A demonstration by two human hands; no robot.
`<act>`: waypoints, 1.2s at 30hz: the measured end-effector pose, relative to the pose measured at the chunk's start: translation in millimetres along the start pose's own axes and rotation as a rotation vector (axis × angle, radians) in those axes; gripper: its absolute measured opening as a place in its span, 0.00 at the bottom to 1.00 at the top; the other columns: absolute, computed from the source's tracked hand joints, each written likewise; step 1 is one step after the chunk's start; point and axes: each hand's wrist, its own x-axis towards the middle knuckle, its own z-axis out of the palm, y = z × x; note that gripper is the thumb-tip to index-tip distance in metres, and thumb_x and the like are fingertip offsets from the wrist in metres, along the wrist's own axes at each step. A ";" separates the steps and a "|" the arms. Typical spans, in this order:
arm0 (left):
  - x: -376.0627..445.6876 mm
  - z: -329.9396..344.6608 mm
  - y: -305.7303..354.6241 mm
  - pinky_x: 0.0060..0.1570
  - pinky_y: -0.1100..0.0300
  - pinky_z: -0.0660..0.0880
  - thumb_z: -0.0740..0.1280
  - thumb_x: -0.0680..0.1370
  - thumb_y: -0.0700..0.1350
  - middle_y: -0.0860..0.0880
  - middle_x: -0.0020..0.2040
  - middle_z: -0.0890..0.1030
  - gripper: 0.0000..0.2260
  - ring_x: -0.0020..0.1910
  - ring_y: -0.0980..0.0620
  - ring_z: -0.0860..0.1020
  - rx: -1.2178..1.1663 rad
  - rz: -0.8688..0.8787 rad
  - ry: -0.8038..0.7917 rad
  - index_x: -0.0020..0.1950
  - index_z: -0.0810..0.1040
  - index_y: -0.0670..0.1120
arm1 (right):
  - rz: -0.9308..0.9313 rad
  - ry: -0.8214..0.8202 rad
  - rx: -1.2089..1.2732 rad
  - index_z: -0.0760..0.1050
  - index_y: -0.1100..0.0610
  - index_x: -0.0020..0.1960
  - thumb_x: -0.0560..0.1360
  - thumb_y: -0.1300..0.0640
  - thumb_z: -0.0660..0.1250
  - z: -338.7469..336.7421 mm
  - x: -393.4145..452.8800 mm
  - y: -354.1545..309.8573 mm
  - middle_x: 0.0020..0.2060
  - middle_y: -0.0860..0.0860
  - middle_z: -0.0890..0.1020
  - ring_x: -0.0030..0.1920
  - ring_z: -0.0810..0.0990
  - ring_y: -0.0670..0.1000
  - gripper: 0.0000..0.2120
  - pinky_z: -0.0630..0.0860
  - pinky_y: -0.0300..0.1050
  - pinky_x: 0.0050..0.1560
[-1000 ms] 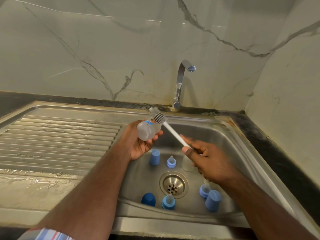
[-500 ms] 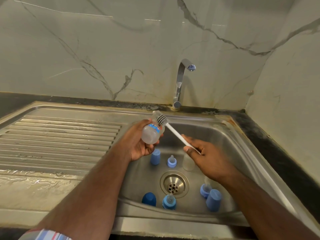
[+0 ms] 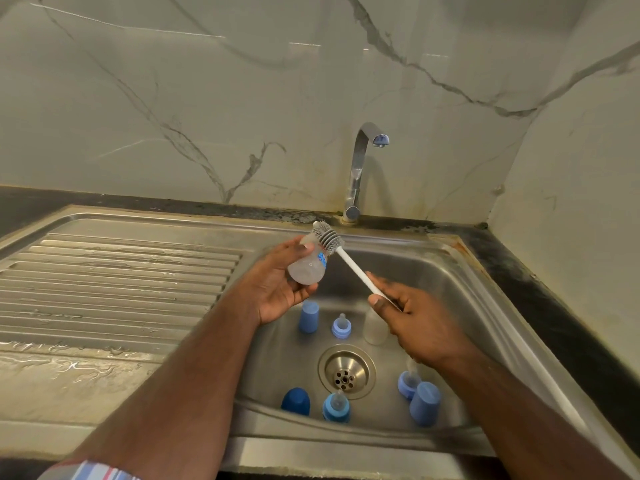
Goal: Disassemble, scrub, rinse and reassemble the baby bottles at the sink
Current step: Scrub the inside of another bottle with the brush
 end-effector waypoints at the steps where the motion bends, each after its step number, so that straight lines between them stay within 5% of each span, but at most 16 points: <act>1: -0.9 1.3 0.3 0.42 0.58 0.76 0.75 0.69 0.46 0.45 0.54 0.84 0.22 0.47 0.49 0.82 0.003 0.025 -0.011 0.64 0.80 0.50 | 0.004 0.002 -0.005 0.66 0.37 0.75 0.83 0.46 0.60 -0.7 0.1 -0.7 0.35 0.39 0.75 0.31 0.74 0.41 0.21 0.69 0.30 0.31; 4: 0.9 3.1 0.5 0.43 0.61 0.74 0.73 0.74 0.40 0.46 0.51 0.85 0.15 0.46 0.52 0.81 0.008 0.090 0.000 0.60 0.80 0.47 | 0.000 0.033 -0.011 0.65 0.38 0.75 0.83 0.46 0.60 -3.5 -0.2 -2.7 0.44 0.40 0.80 0.39 0.79 0.44 0.21 0.70 0.30 0.33; 7: 4.3 2.8 0.4 0.43 0.61 0.75 0.75 0.72 0.37 0.44 0.54 0.84 0.20 0.51 0.50 0.81 0.037 0.151 0.056 0.63 0.78 0.44 | -0.041 0.044 -0.024 0.64 0.37 0.76 0.82 0.45 0.60 -4.1 -4.5 -7.5 0.57 0.38 0.81 0.50 0.81 0.42 0.22 0.71 0.25 0.39; 10: 6.3 2.5 -1.2 0.45 0.59 0.76 0.75 0.71 0.32 0.44 0.55 0.83 0.23 0.55 0.46 0.81 0.045 0.162 0.067 0.64 0.78 0.44 | -0.029 0.006 -0.073 0.64 0.37 0.75 0.83 0.46 0.59 -3.3 -5.7 -12.5 0.49 0.41 0.82 0.39 0.79 0.40 0.21 0.71 0.25 0.34; 14: 4.0 6.2 -1.3 0.52 0.52 0.81 0.71 0.73 0.29 0.43 0.57 0.82 0.20 0.54 0.45 0.82 0.043 0.166 0.070 0.61 0.80 0.46 | 0.011 0.026 -0.126 0.62 0.39 0.77 0.83 0.46 0.59 -1.2 -1.1 -12.9 0.53 0.43 0.81 0.38 0.77 0.42 0.22 0.70 0.25 0.34; 17: 6.6 5.9 -1.9 0.50 0.52 0.83 0.70 0.74 0.27 0.40 0.60 0.80 0.23 0.56 0.42 0.82 0.027 0.170 0.098 0.65 0.77 0.45 | 0.014 0.056 -0.126 0.61 0.39 0.78 0.83 0.44 0.58 1.0 -0.6 -12.5 0.57 0.43 0.81 0.41 0.76 0.42 0.23 0.69 0.27 0.35; 21: 9.3 7.0 -4.3 0.49 0.54 0.83 0.73 0.73 0.29 0.38 0.62 0.78 0.23 0.57 0.43 0.82 0.112 0.215 0.184 0.66 0.73 0.42 | 0.008 0.017 -0.128 0.63 0.37 0.76 0.83 0.44 0.58 0.6 -1.2 -12.7 0.50 0.41 0.81 0.38 0.77 0.42 0.21 0.71 0.28 0.34; 24: 8.0 8.4 -2.8 0.47 0.59 0.80 0.73 0.74 0.31 0.40 0.59 0.78 0.23 0.52 0.47 0.81 0.081 0.275 0.194 0.65 0.70 0.42 | 0.068 0.063 -0.131 0.62 0.40 0.77 0.84 0.45 0.57 -6.1 3.5 -4.2 0.59 0.47 0.82 0.47 0.79 0.44 0.22 0.69 0.29 0.40; 28: 8.8 5.4 -2.5 0.43 0.60 0.76 0.72 0.73 0.29 0.39 0.60 0.78 0.21 0.50 0.47 0.79 0.073 0.307 0.171 0.63 0.74 0.44 | 0.030 0.009 -0.038 0.65 0.38 0.75 0.83 0.44 0.59 -4.1 -2.5 -5.2 0.59 0.43 0.82 0.52 0.81 0.48 0.21 0.74 0.32 0.46; 33: 4.9 7.4 -2.8 0.56 0.51 0.78 0.72 0.74 0.31 0.47 0.61 0.79 0.26 0.57 0.46 0.79 0.090 0.317 0.090 0.69 0.76 0.50 | 0.080 0.040 -0.096 0.64 0.41 0.77 0.83 0.45 0.59 -5.5 3.4 -0.5 0.64 0.43 0.79 0.51 0.77 0.43 0.22 0.68 0.30 0.45; 36: 7.9 4.8 -5.8 0.58 0.45 0.80 0.74 0.74 0.33 0.52 0.60 0.78 0.30 0.59 0.46 0.79 0.251 0.358 0.154 0.70 0.75 0.59 | 0.033 0.069 -0.064 0.62 0.39 0.77 0.83 0.43 0.58 -7.6 -2.4 -5.4 0.57 0.42 0.81 0.49 0.80 0.43 0.23 0.70 0.29 0.42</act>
